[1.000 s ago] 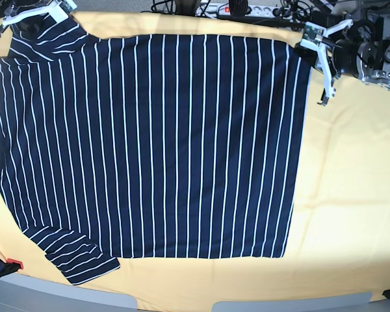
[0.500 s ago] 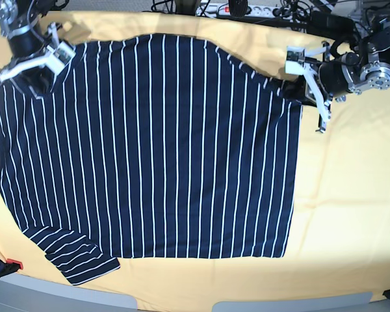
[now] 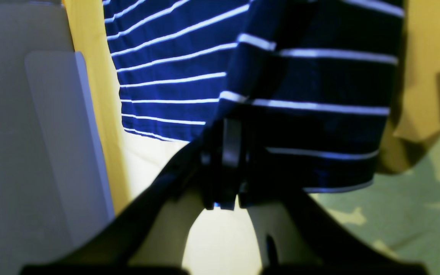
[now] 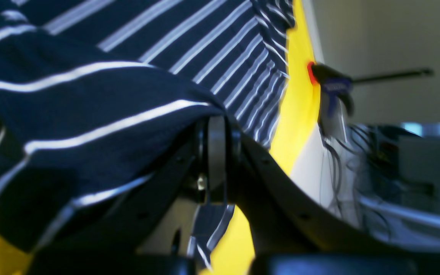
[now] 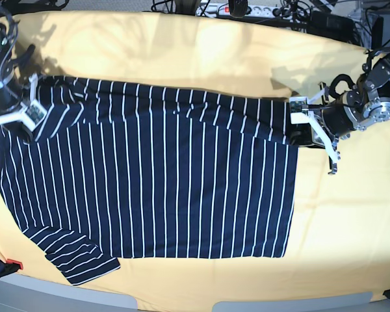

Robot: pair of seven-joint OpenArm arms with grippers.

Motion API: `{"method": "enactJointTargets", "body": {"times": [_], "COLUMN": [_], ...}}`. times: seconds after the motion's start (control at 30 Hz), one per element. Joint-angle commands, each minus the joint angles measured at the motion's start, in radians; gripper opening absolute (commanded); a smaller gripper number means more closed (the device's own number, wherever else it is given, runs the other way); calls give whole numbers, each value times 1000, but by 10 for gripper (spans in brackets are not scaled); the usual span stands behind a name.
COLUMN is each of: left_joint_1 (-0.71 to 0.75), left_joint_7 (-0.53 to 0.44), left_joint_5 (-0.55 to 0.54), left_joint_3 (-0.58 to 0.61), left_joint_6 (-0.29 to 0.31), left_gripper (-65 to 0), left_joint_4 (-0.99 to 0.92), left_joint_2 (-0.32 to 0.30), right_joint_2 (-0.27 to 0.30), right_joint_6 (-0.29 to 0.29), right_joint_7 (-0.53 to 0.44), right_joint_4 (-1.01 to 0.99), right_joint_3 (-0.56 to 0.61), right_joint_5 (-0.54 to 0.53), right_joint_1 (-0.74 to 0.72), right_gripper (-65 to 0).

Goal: Fold the T-shirt properly
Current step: 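Lower the folded edge onto the shirt and open both grippers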

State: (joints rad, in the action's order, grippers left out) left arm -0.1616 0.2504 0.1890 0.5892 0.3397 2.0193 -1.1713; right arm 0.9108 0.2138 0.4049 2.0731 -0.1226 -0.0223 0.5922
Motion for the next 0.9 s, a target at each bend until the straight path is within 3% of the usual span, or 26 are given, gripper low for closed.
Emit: {"method": "enactJointTargets", "body": {"times": [0.0,0.17,0.4,0.53,0.6,0.73,0.87], "left_joint_1": [-24,-42,-42,-42,-42,-41,-42], "left_joint_7": [-10,-11,-10,-8,-2,21,19], "left_joint_5": [-13,-40,-40,0,17,45,55], "left_joint_3": [-10,-10,-10,-10,-10,-10,-10], "left_joint_6": [-19,-20,-23,-40,-85,-150,-150], "left_gripper": [-650,-650,-650,-650,-650,-650,-650], "left_joint_4": [4,-44,-126,-130,-130,-130,-130], "left_joint_2": [-10,46,127,151,153,152,155], "right_joint_2": [18,15,15,14,14,14,-2], "right_joint_6": [7,84,136,119,102,19,56], "right_joint_7": [-27,-73,-77,-81,-80,-61,-44], "right_joint_4": [-14,-123,-237,-291,-319,-381,-404], "right_joint_3": [-9,-6,31,126,188,274,283], "right_joint_5": [-21,-114,-191,-187,-178,-104,-111], "right_joint_1": [-29,-151,-278,-360,-408,-491,-520], "right_gripper": [-650,-650,-650,-650,-650,-650,-650]}}
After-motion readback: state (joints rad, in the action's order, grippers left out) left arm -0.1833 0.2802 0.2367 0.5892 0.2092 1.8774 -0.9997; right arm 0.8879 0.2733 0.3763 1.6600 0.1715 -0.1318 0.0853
